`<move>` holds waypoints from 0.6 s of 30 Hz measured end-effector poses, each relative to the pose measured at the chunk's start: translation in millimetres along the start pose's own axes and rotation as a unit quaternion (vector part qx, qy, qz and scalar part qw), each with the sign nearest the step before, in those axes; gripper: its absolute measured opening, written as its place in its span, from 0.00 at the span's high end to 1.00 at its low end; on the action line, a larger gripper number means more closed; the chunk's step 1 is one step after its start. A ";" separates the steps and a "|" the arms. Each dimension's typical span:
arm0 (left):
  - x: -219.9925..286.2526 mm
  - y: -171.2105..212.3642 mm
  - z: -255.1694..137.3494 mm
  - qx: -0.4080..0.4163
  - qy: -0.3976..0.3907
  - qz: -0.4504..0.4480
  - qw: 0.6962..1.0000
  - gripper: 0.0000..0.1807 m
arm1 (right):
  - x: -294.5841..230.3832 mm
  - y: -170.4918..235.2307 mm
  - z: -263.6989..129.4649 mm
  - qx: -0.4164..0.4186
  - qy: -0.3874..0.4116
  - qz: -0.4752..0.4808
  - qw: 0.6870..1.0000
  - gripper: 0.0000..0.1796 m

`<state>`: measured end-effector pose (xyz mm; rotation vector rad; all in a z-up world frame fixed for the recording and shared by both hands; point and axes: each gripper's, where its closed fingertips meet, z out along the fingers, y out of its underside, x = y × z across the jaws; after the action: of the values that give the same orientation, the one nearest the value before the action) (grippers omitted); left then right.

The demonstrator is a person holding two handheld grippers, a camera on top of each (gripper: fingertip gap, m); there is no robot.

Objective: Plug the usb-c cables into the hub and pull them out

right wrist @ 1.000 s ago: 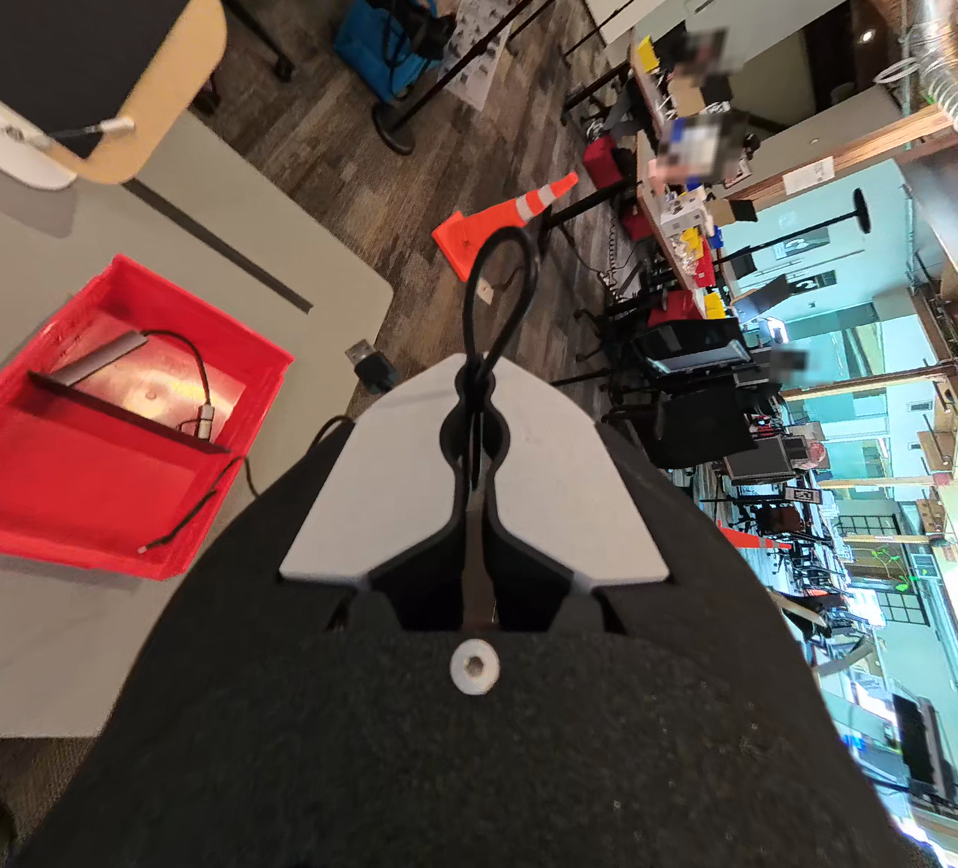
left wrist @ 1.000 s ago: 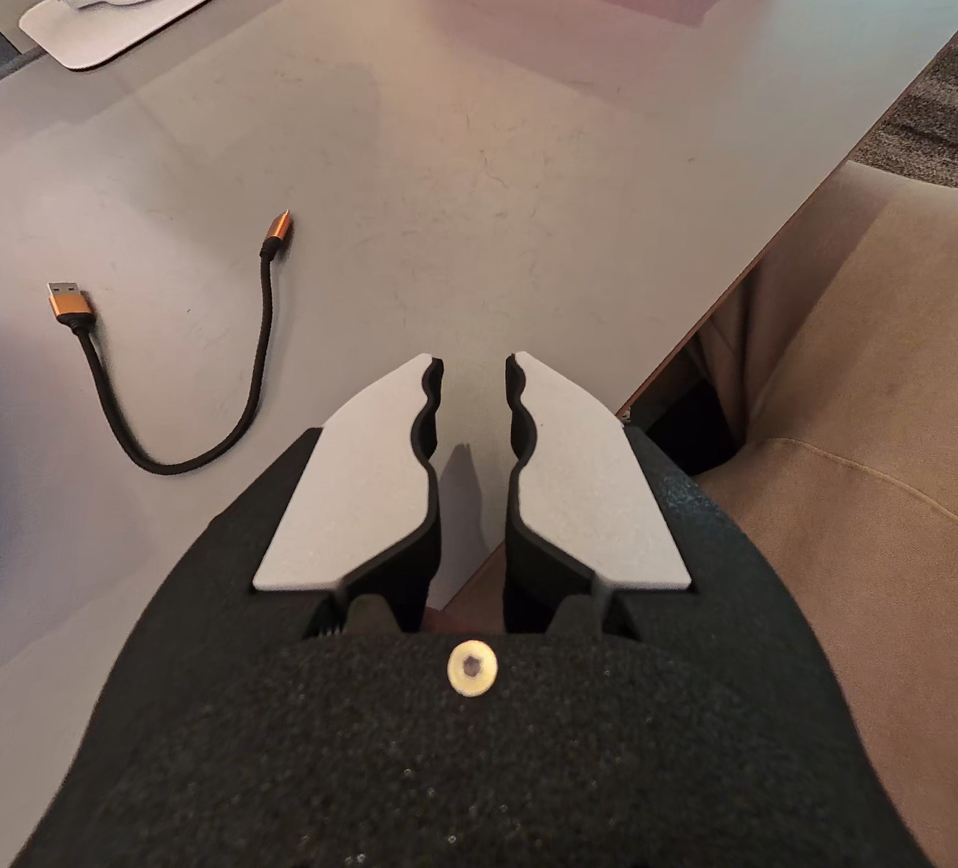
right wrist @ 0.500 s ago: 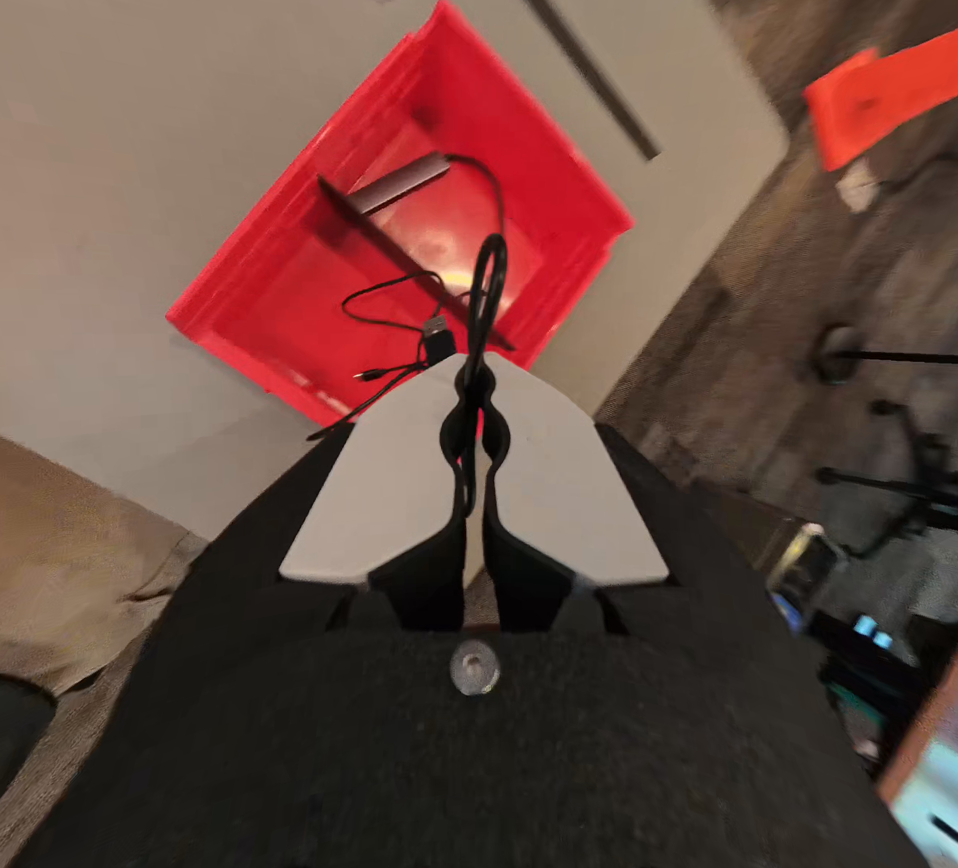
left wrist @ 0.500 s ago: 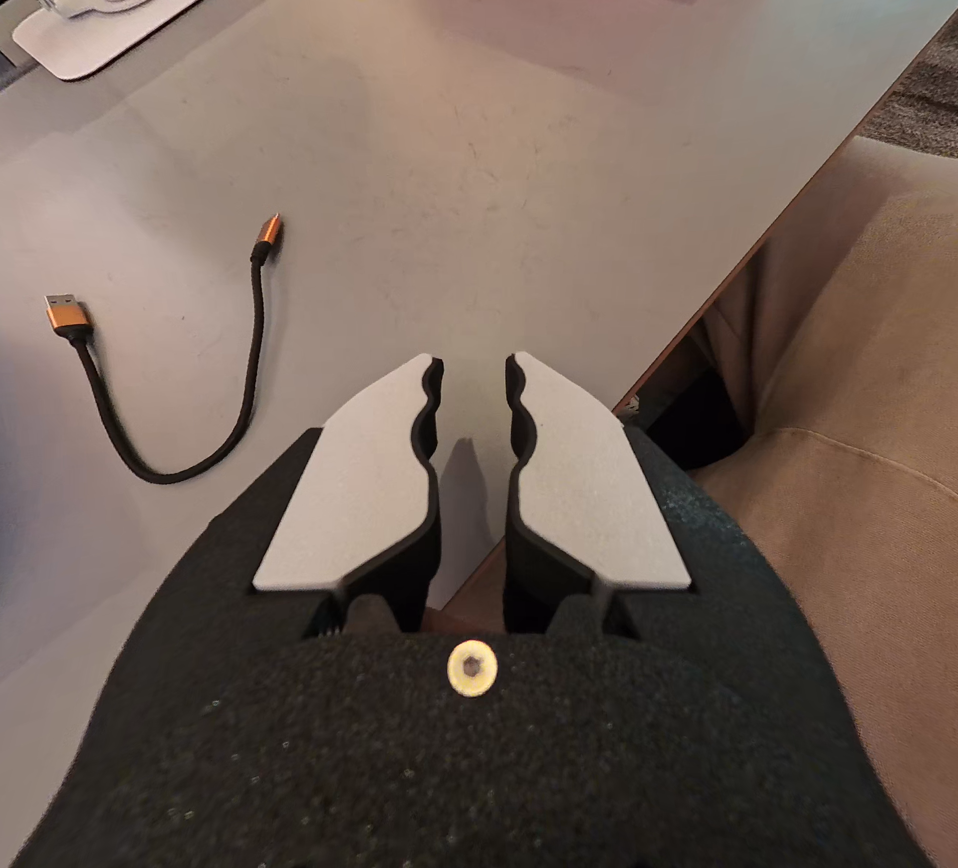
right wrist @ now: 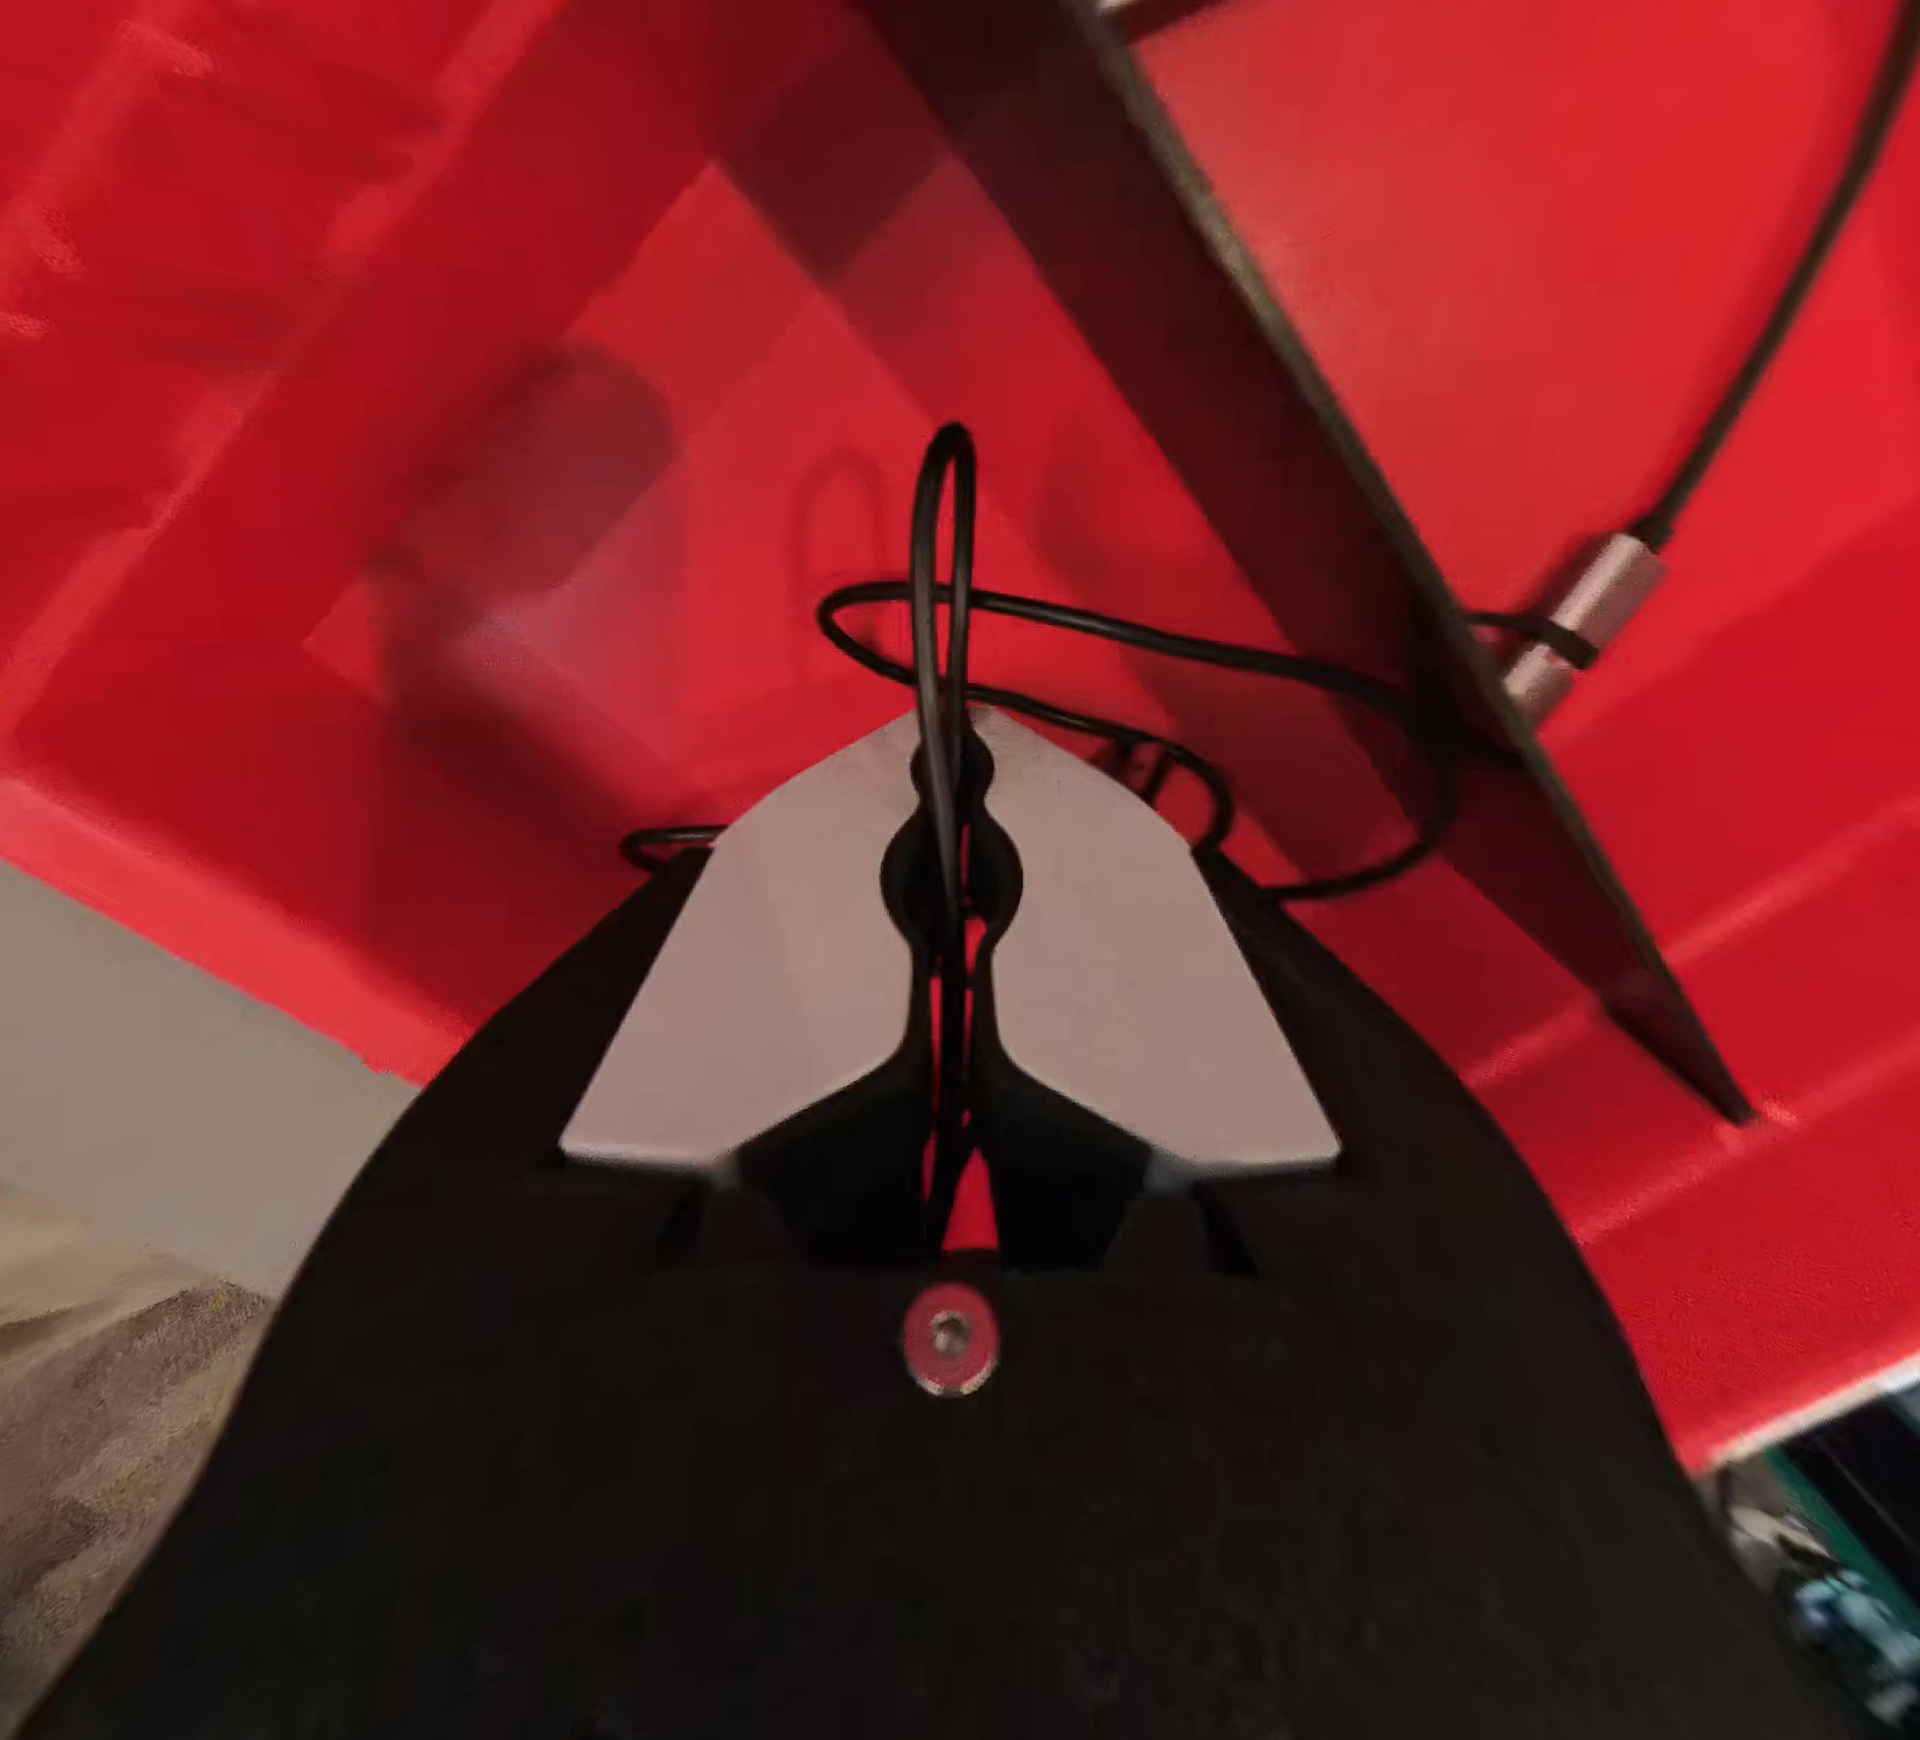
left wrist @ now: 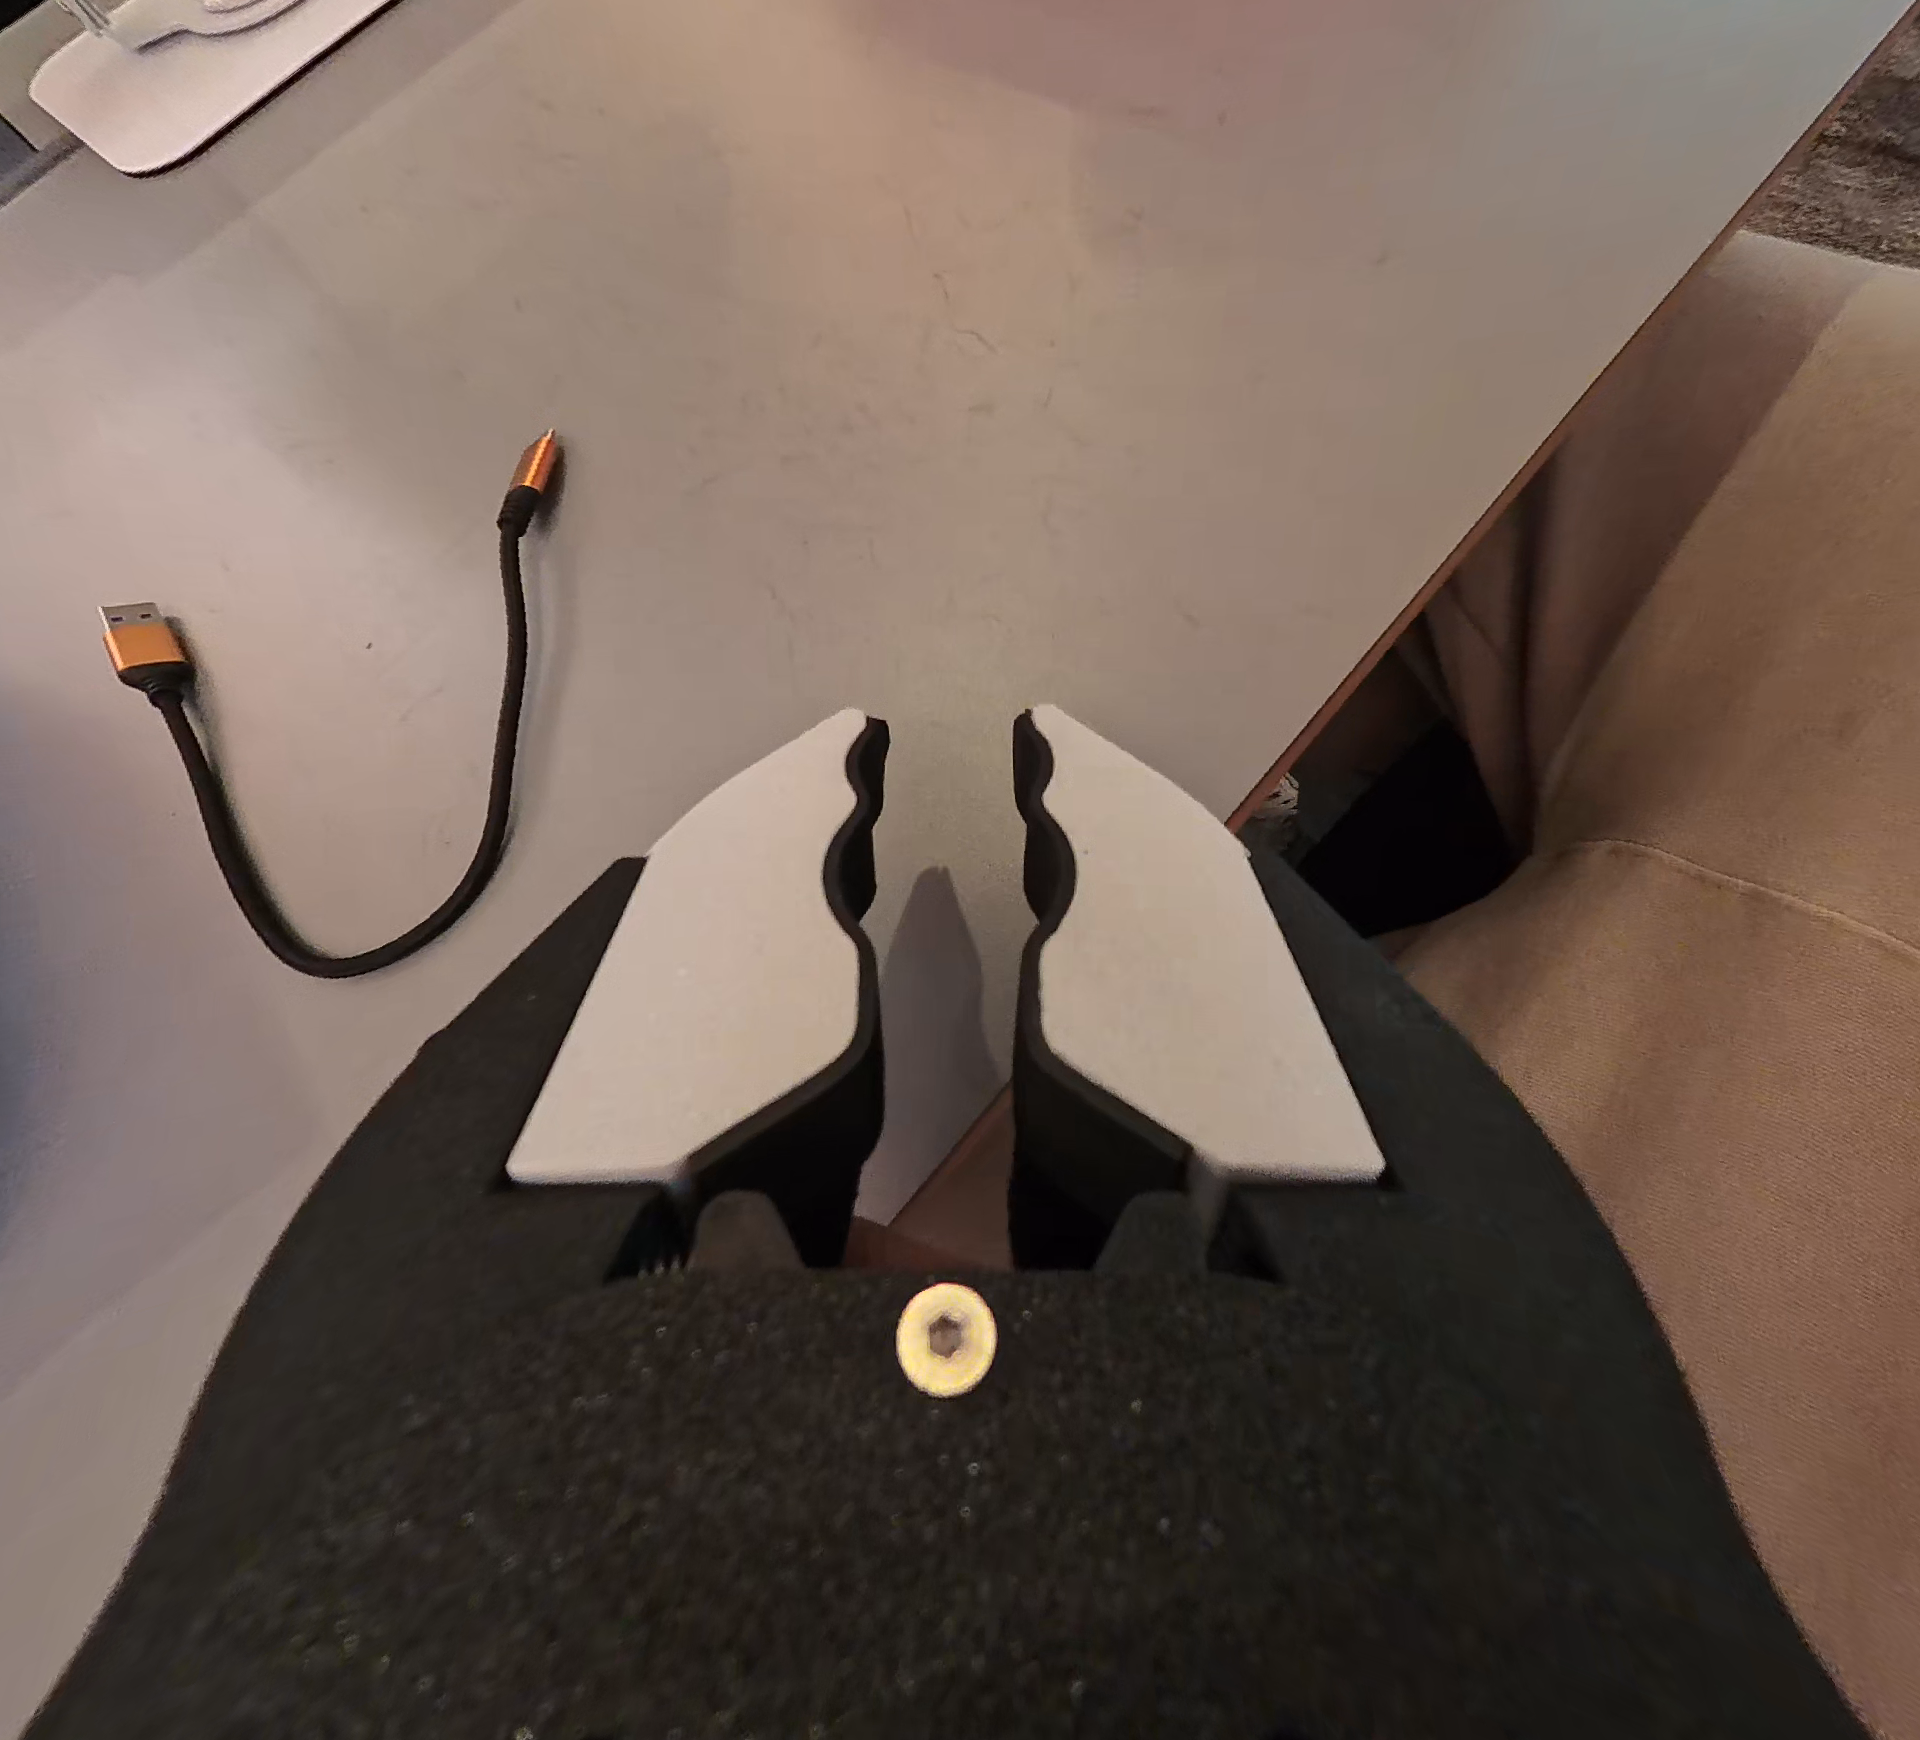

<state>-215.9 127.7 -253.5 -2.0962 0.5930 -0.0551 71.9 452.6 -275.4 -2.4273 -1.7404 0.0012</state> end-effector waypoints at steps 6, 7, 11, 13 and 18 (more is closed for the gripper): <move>2.5 -1.5 -3.7 0.011 0.018 -0.029 0.999 0.87 | -25.9 -3.4 -14.5 -0.003 -0.083 -0.040 0.996 0.78; 2.3 -2.0 -4.8 0.013 0.020 -0.033 0.999 0.87 | -33.9 -3.8 -26.9 0.005 -0.119 -0.042 0.992 0.76; 0.3 -3.7 -8.0 0.022 0.023 -0.047 0.998 0.87 | -13.8 -18.3 -80.7 0.066 -0.097 -0.034 0.992 0.70; -2.8 -3.2 -9.1 0.021 0.016 -0.050 0.998 0.87 | -3.3 -31.6 -112.0 0.109 -0.065 -0.023 0.992 0.67; -13.9 -3.8 -12.8 0.029 0.002 -0.068 0.997 0.87 | -67.0 -88.8 -173.8 0.228 -0.009 -0.138 0.964 0.65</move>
<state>-230.0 125.4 -240.5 -2.0780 0.4448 -0.1511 -17.8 395.6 -98.6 -1.8549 -1.8266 0.3522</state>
